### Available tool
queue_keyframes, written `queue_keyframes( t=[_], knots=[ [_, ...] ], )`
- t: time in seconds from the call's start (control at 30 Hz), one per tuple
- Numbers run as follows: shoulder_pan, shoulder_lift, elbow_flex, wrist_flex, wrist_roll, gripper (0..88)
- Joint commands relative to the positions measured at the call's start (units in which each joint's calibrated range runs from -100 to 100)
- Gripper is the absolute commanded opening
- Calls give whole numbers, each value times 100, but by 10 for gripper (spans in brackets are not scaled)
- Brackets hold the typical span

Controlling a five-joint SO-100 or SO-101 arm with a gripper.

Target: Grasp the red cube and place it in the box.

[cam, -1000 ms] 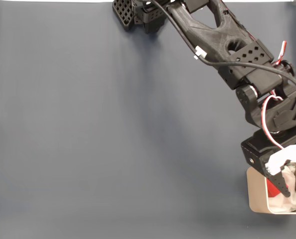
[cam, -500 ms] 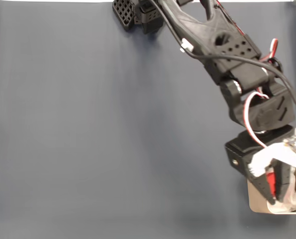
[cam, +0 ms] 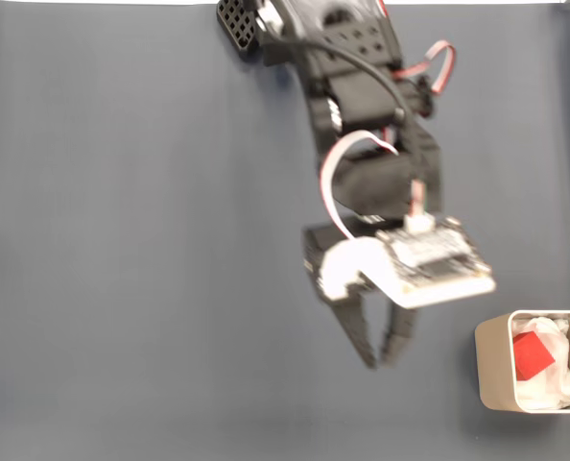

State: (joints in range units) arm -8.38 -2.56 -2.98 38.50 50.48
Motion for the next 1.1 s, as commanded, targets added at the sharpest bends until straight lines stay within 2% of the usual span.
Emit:
queue_keyframes(
  t=[0.0, 0.7, 1.07],
  knots=[
    [220, -1217, 964, 18, -78, 0],
    [604, -6018, 7735, -23, -147, 0],
    [746, -8019, 9979, 305, -93, 0]
  ],
)
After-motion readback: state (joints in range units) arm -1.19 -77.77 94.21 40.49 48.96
